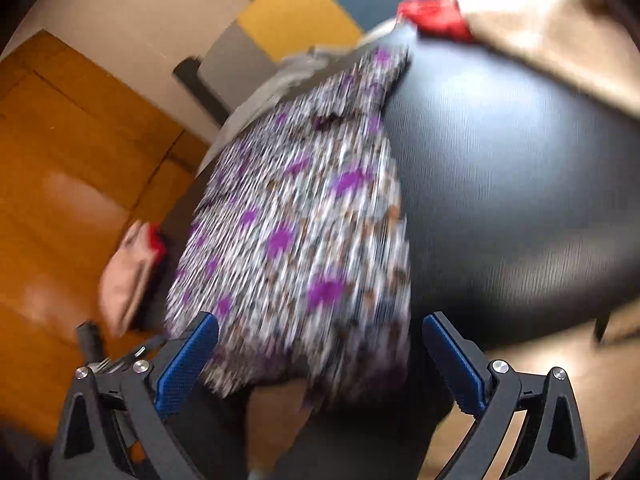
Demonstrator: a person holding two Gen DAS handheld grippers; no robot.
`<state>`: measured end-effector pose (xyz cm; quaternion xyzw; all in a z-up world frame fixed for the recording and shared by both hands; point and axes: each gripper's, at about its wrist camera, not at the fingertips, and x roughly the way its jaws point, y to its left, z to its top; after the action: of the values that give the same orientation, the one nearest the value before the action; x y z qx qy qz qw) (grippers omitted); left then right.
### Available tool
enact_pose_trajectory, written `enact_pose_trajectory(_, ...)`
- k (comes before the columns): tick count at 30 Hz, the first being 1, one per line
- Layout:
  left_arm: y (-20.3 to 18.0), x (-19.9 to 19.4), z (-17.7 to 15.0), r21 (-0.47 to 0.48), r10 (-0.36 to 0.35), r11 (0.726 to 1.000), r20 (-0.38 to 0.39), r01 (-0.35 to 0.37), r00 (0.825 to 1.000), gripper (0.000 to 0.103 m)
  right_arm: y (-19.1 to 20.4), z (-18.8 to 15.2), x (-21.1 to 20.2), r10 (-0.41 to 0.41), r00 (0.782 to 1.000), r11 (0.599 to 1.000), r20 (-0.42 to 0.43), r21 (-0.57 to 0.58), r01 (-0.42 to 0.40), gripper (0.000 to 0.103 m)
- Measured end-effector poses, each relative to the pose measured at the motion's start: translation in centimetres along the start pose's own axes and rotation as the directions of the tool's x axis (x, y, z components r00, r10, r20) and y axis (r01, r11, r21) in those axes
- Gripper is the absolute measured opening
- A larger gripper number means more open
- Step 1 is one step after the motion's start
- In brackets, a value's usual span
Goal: Fold clothes
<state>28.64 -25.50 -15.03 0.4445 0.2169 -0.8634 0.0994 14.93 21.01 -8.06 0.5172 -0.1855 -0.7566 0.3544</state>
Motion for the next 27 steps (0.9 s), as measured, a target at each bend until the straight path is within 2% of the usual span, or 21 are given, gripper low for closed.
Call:
enact_pose_trajectory(3, -0.8, 1.0, -0.9, 0.072, 0.022, 0.997, -0.031, -0.019, 0.999, 0.072, -0.2, -1.8, 1.8, -0.030, 0.996, 1.000, -0.088, 0.006, 0.031, 0.103)
enact_pose_trajectory(5, -1.3, 1.6, -1.1, 0.107, 0.034, 0.994, -0.037, -0.030, 0.999, 0.072, 0.2, -1.7, 3.2, -0.057, 0.992, 0.998, -0.109, -0.016, 0.056, 0.103)
enact_pose_trajectory(8, -1.8, 2.4, -1.5, 0.142, 0.038, 0.989, -0.050, -0.031, 0.998, 0.072, -0.4, -0.8, 4.4, -0.039, 0.998, 0.999, -0.058, 0.035, 0.041, 0.103)
enact_pose_trajectory(12, -2.3, 3.1, -1.6, 0.183, 0.058, 0.982, -0.056, -0.047, 0.997, 0.071, -2.1, -1.7, 6.1, 0.002, 0.999, 0.994, -0.052, 0.108, 0.003, 0.103)
enact_pose_trajectory(17, -1.9, 3.6, -1.4, 0.168, 0.032, 0.986, -0.063, -0.021, 0.997, 0.071, -3.2, -2.8, 5.5, 0.053, 0.997, 0.985, 0.060, 0.160, -0.062, 0.103)
enact_pose_trajectory(19, -1.9, 4.0, -1.4, 0.160, 0.029, 0.987, -0.080, -0.016, 0.996, 0.071, -2.9, -3.2, 5.3, 0.040, 0.995, 0.988, 0.086, 0.144, -0.052, 0.103)
enact_pose_trajectory(21, -2.3, 4.5, -1.5, 0.170, 0.026, 0.985, -0.105, -0.008, 0.994, 0.071, -2.3, -3.0, 5.4, 0.010, 0.998, 0.994, 0.058, 0.111, -0.016, 0.103)
enact_pose_trajectory(22, -2.6, 4.8, -1.5, 0.177, 0.025, 0.984, -0.118, -0.003, 0.993, 0.070, -2.1, -2.8, 5.4, -0.004, 0.999, 0.993, 0.050, 0.117, -0.002, 0.102)
enact_pose_trajectory(24, -3.1, 5.4, -1.5, 0.190, 0.022, 0.982, -0.145, 0.006, 0.989, 0.069, -1.7, -2.5, 5.1, -0.068, 0.997, 0.990, 0.041, 0.127, 0.063, 0.087)
enact_pose_trajectory(25, -3.4, 5.7, -1.6, 0.197, 0.021, 0.980, -0.159, 0.011, 0.987, 0.069, -1.6, -2.5, 4.9, -0.084, 0.996, 0.990, 0.038, 0.117, 0.079, 0.084)
enact_pose_trajectory(27, -3.9, 6.4, -1.6, 0.210, 0.019, 0.978, -0.185, 0.021, 0.982, 0.069, -1.3, -2.7, 4.5, -0.098, 0.994, 0.991, 0.040, 0.095, 0.094, 0.071)
